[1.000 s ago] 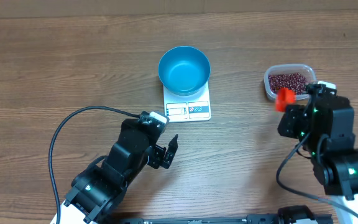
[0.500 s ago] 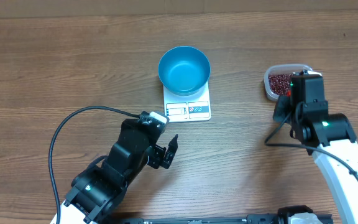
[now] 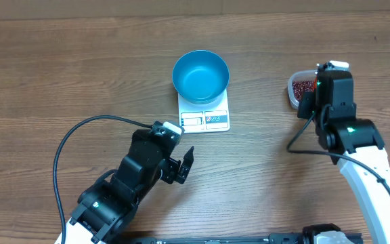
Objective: Scoop item into bowl and weigh 150g on scale
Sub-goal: 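Move the red scoop with the right gripper over the bean container, then lower the red scoop into the red beans with the right gripper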
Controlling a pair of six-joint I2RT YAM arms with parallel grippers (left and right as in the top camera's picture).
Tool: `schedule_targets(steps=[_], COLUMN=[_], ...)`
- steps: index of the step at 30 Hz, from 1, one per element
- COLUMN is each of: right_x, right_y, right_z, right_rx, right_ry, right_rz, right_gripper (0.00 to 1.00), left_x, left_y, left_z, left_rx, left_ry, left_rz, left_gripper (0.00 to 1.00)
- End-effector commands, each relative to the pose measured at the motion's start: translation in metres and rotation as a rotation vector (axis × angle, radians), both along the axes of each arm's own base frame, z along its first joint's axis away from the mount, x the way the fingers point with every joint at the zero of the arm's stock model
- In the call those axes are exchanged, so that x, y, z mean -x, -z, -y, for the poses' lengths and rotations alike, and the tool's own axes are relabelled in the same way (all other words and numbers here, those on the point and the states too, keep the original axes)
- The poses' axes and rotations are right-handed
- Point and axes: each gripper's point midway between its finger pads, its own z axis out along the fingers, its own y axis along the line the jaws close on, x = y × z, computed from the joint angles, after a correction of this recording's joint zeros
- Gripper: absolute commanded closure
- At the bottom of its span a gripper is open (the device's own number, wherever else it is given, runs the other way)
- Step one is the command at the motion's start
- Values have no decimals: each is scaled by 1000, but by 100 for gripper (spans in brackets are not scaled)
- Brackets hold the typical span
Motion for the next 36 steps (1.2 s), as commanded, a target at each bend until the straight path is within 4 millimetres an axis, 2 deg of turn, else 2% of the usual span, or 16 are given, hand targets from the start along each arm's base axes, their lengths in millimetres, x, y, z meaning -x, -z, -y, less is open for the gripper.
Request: schedule_targets(steps=[1, 7, 19, 24, 36], right_x=[-11, -22, -23, -25, -27], right_y=[-6, 6, 33, 36, 38], right_z=[13, 15, 58, 59, 53], right_rx=[110, 184, 160, 77, 44], right_ry=[18, -37, 63, 39, 13], right_rz=[4, -36, -112, -104, -99], right_gripper=[96, 96, 96, 96, 96], left_x=[-1, -1, -1, -3, -8], left_y=[0, 0, 2, 9, 37], left_z=[-2, -2, -2, 0, 3], left_rx=[-5, -5, -9, -25, -88], left_ry=[-3, -3, -3, -3, -3], left_rz=[5, 5, 0, -22, -104], left_gripper=[1, 1, 0, 0, 1])
